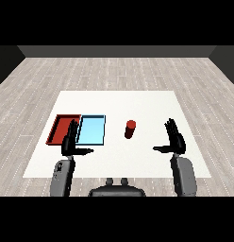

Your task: Pick the red can and put it in the red box

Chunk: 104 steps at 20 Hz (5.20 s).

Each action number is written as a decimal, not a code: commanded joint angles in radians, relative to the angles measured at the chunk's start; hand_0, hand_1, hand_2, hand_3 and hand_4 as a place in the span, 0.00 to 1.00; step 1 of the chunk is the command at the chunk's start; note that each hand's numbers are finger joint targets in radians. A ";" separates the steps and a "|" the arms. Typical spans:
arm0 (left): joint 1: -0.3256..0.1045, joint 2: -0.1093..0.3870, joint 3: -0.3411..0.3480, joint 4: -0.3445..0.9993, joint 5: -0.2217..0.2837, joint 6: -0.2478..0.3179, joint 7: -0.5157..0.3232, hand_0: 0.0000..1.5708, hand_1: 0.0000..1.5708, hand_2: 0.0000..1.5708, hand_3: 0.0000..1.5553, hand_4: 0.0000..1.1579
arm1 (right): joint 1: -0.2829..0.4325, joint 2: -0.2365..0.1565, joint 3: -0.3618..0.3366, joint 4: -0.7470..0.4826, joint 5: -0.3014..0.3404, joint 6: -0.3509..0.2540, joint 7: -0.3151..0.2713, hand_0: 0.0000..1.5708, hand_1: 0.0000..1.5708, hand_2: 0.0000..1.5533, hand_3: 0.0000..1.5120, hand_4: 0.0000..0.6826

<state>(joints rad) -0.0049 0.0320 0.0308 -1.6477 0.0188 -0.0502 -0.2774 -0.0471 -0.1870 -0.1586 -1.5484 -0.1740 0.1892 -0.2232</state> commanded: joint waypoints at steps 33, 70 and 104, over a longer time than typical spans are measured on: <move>-0.018 0.040 0.091 0.003 0.149 -0.075 -0.113 0.00 0.00 0.00 0.00 0.00 | -0.272 0.038 -0.021 0.408 0.003 0.055 -0.135 0.00 0.00 0.00 0.00 0.00; 0.006 0.041 0.062 0.021 0.144 -0.100 -0.158 0.00 0.00 0.00 0.00 0.00 | -0.518 0.167 0.042 0.858 -0.095 -0.007 -0.244 0.00 0.00 0.00 0.00 0.00; 0.010 0.029 0.058 0.055 0.130 -0.072 -0.204 0.00 0.00 0.00 0.00 0.00 | -0.701 0.187 0.185 1.117 -0.226 -0.140 -0.312 0.00 0.00 0.00 0.00 0.00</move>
<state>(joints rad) 0.0080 0.0313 0.0531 -1.6263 0.1201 -0.0878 -0.4579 -0.7173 -0.0038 -0.0064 -0.4576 -0.3589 0.0744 -0.5422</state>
